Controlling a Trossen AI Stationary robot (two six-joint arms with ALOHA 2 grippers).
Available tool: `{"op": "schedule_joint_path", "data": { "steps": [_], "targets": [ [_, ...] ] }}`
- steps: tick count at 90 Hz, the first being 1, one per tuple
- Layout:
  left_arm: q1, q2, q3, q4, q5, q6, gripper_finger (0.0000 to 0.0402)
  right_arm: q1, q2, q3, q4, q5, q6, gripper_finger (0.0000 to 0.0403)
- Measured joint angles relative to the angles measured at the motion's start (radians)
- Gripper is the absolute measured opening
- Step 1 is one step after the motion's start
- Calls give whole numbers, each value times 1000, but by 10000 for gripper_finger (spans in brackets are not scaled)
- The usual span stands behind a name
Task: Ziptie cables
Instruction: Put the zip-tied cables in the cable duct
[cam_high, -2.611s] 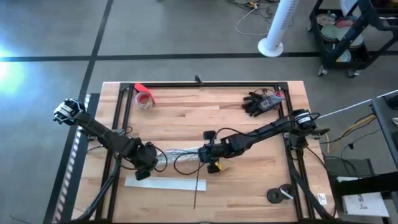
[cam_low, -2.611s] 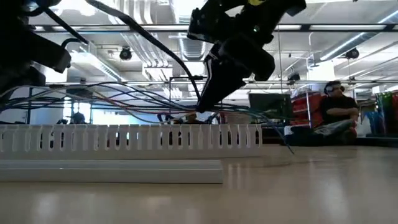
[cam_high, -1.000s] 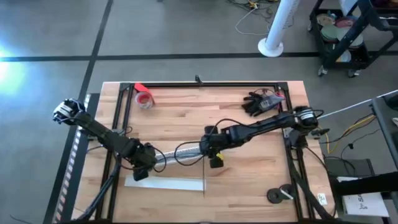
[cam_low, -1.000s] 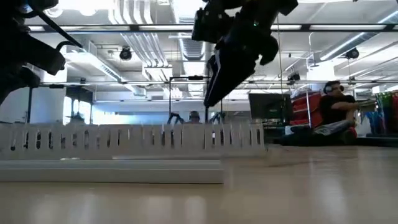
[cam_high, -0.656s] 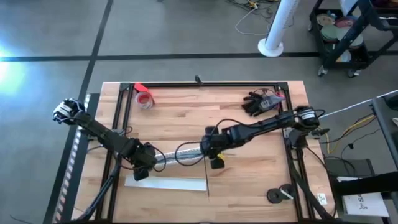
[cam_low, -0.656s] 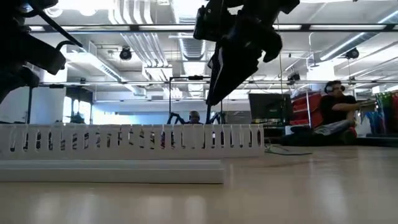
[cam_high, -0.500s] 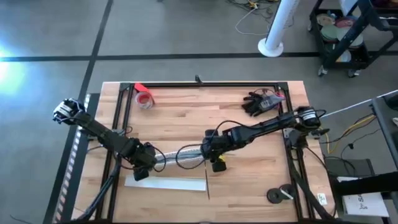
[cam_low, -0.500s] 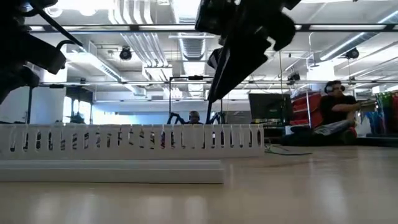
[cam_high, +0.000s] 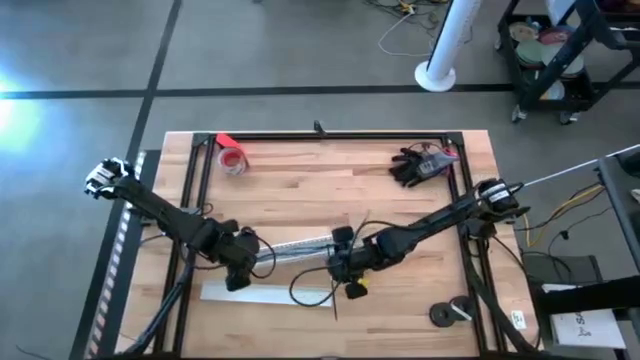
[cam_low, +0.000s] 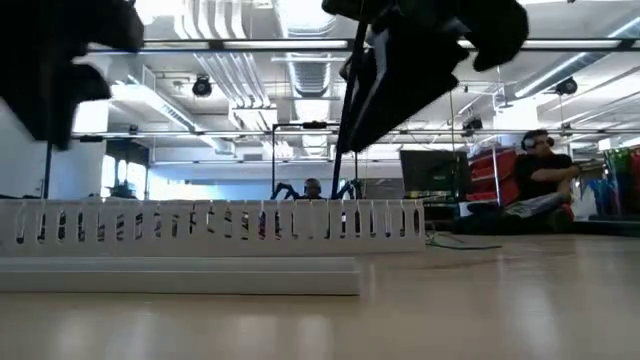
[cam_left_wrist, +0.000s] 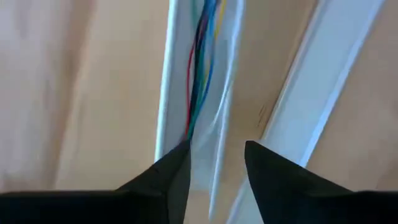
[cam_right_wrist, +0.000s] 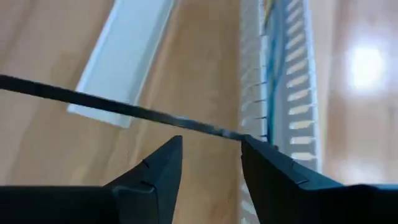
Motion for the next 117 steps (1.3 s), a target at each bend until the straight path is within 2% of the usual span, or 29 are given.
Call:
{"op": "schedule_joint_path", "data": {
  "steps": [13, 23, 35, 42, 75, 97, 117],
  "targets": [
    [0, 0, 10, 200, -127, 139, 128, 24, 1, -6, 51, 22, 43, 112],
    [3, 0, -15, 344, -192, 190, 122, 34, 0, -7, 100, 31, 74, 85],
    [9, 10, -37, 372, -235, 200, 115, 42, 0, -8, 136, 36, 124, 31],
    [10, 19, -59, 373, -257, 197, 110, 43, 0, -9, 142, 76, 155, 7],
    [34, 95, -213, 515, -245, 155, 102, 41, 0, -13, 17, 261, 398, 1],
    [42, 126, -243, 542, -249, 132, 100, 39, 0, -34, -160, 266, 639, 0],
    [43, 110, -230, 578, -255, 146, 99, 39, 0, -119, -88, 266, 686, 0]
  ]
}}
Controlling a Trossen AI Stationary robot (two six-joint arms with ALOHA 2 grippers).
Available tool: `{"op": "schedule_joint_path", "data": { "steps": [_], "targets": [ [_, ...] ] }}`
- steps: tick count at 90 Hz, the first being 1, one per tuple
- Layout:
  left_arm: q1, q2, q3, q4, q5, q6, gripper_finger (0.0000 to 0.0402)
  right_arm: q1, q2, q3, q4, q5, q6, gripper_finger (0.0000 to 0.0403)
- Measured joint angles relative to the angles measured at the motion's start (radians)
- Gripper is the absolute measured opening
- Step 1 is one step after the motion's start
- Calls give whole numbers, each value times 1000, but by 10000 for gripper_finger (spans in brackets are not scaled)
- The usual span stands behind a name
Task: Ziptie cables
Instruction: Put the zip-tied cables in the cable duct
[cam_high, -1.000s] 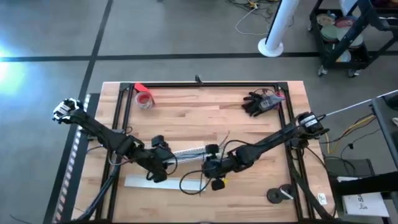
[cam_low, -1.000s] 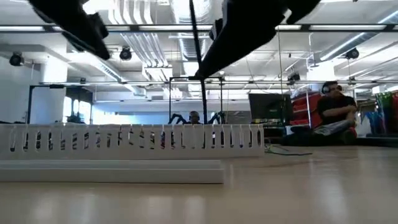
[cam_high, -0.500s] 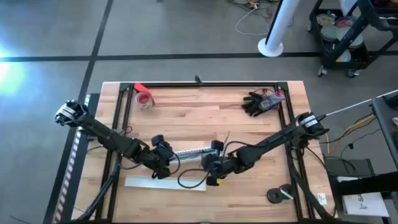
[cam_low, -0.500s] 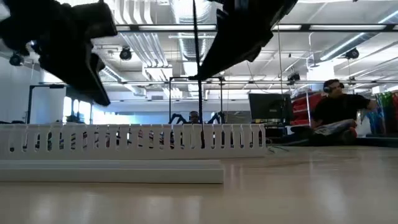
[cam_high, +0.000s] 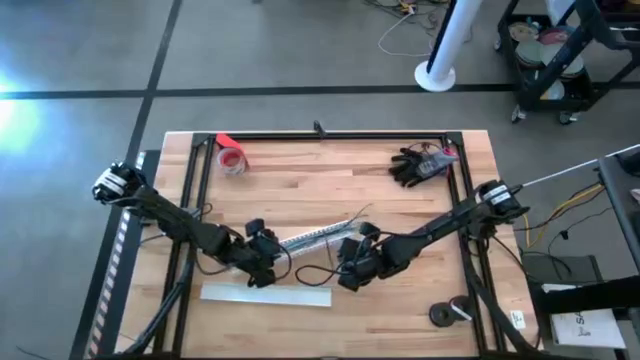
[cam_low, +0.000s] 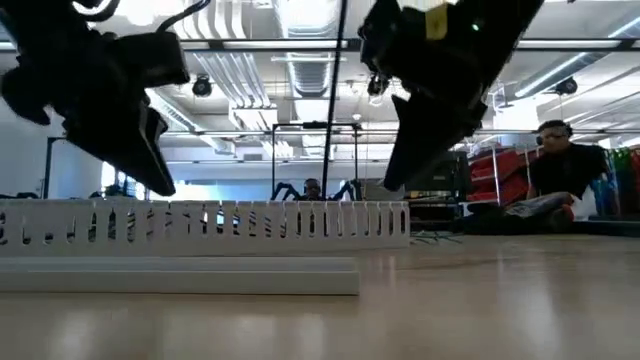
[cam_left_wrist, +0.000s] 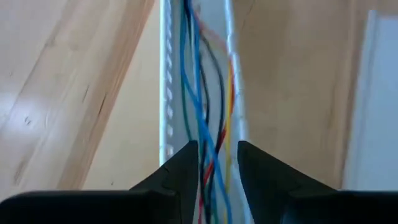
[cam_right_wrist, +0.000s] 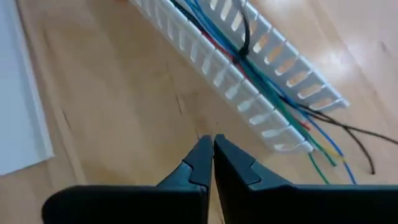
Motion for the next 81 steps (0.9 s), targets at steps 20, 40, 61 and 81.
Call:
{"op": "schedule_joint_path", "data": {
  "steps": [20, 40, 61, 81],
  "targets": [
    [10, -9, 47, 10, -78, 61, 99, 9, -6, -34, 125, 30, -104, 0],
    [52, -9, 66, 242, -158, 264, 99, 57, -58, -5, 66, 188, -251, 0],
    [128, 12, 63, 514, -87, 369, 99, 70, -188, -14, -87, 237, -219, 0],
    [154, 166, 62, 781, 12, 417, 98, 105, -240, -91, 33, 191, -165, 0]
  ]
}}
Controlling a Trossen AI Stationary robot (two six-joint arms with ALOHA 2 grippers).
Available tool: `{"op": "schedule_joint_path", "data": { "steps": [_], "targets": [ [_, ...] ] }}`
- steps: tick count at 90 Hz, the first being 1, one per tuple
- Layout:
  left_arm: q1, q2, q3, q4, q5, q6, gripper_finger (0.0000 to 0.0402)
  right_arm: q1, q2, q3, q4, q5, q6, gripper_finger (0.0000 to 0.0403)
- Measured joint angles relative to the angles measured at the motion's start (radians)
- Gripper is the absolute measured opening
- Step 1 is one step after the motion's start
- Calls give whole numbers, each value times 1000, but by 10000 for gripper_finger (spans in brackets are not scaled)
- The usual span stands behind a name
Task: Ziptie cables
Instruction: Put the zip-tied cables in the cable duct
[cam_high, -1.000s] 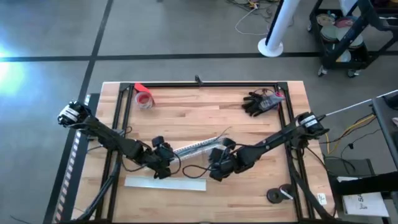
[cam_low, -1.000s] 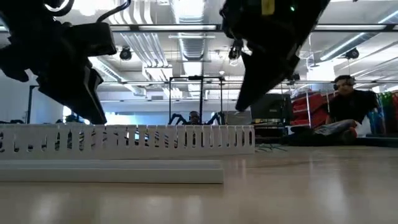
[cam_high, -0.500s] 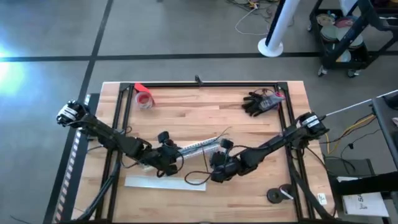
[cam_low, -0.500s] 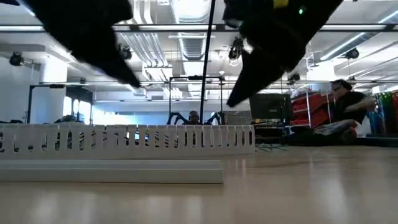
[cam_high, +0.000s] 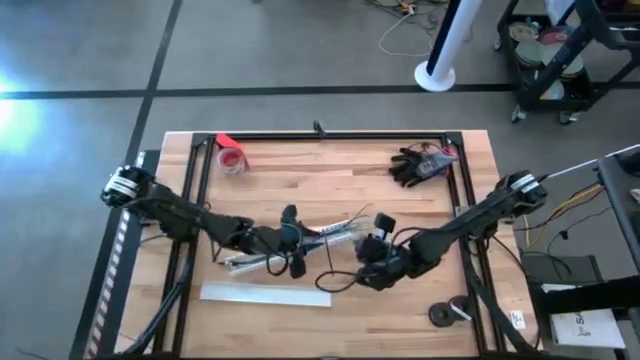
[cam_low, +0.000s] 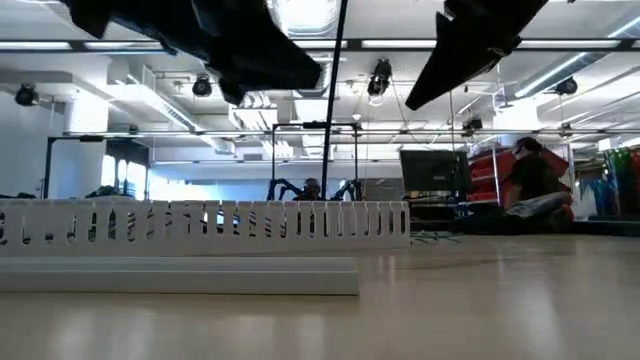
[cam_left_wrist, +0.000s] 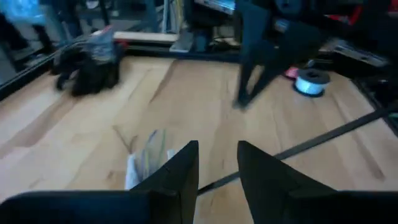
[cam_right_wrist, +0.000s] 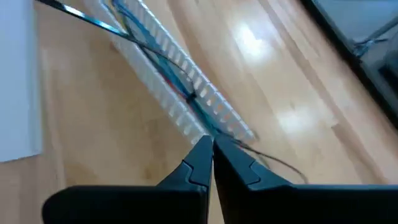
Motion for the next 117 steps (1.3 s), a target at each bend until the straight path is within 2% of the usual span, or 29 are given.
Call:
{"op": "schedule_joint_path", "data": {
  "steps": [6, 15, 30, 42, 61, 78, 89, 99, 107, 117],
  "targets": [
    [0, 63, 5, 72, 10, 21, 98, 23, -3, -45, 136, -17, -57, 0],
    [0, 144, 31, 84, 12, 29, 97, 55, 1, -104, 352, -20, -142, 1],
    [0, 240, 77, 81, 12, 22, 100, 61, 1, -181, 540, -10, -121, 30],
    [0, 276, 93, 68, 25, 14, 98, 48, 24, -242, 688, -19, -41, 81],
    [0, 278, 94, 34, 28, -8, 100, 21, 109, -280, 752, -66, 222, 171],
    [5, 277, 93, 34, 27, -8, 99, 2, 204, -268, 881, -150, 367, 212],
    [6, 277, 93, 29, 26, -8, 98, -23, 240, -269, 949, -168, 387, 216],
    [6, 277, 93, 29, 26, -8, 98, -52, 241, -269, 950, -167, 401, 203],
    [7, 277, 92, 25, 21, -8, 98, -66, 241, -269, 945, -168, 395, 178],
    [6, 277, 92, 27, 22, -4, 98, -70, 239, -269, 932, -168, 373, 128]
  ]
}}
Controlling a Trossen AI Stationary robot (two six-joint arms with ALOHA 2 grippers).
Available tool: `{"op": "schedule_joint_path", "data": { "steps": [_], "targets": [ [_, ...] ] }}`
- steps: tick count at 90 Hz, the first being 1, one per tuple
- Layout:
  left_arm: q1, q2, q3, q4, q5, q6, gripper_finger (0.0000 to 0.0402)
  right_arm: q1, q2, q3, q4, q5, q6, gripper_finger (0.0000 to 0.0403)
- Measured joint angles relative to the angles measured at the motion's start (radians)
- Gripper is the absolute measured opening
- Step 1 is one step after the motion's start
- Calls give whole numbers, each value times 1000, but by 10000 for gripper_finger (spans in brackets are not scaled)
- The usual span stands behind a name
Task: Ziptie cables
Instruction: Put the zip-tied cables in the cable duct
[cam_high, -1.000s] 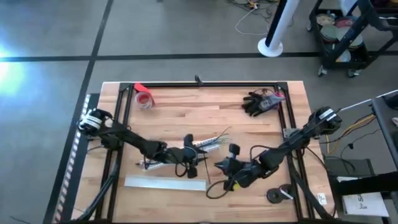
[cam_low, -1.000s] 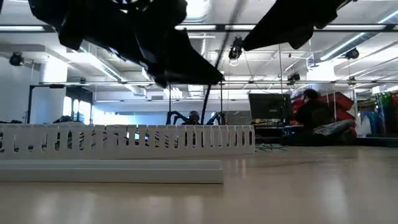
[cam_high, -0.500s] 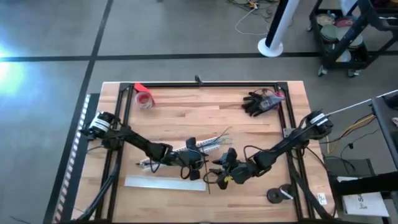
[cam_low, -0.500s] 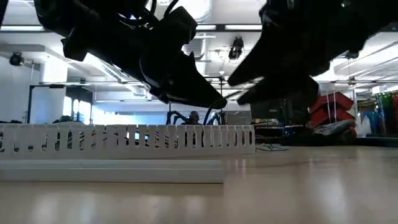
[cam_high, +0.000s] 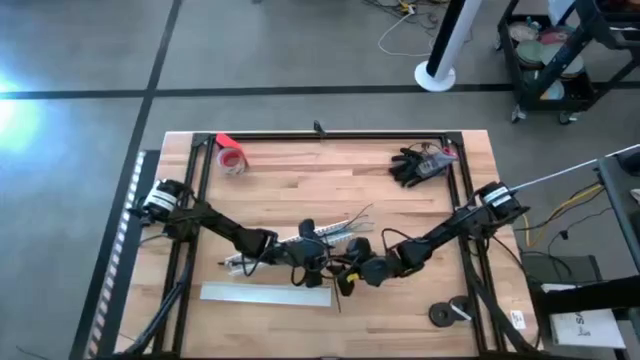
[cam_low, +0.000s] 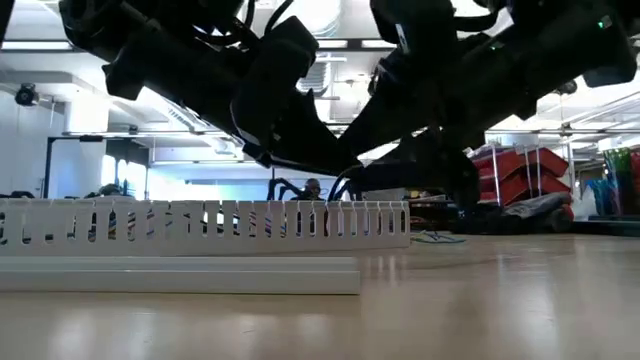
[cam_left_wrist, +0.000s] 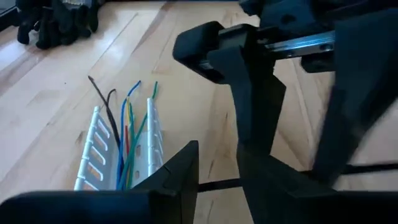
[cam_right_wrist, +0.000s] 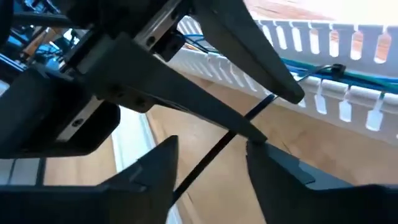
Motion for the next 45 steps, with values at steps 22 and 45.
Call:
{"op": "schedule_joint_path", "data": {
  "steps": [22, 45],
  "targets": [
    [0, -8, 0, -24, 3, 3, 98, -11, -5, 9, -109, -3, -108, 8],
    [2, -76, -1, -129, -72, 7, 98, -22, -14, 174, -558, 28, -167, 3]
  ]
}}
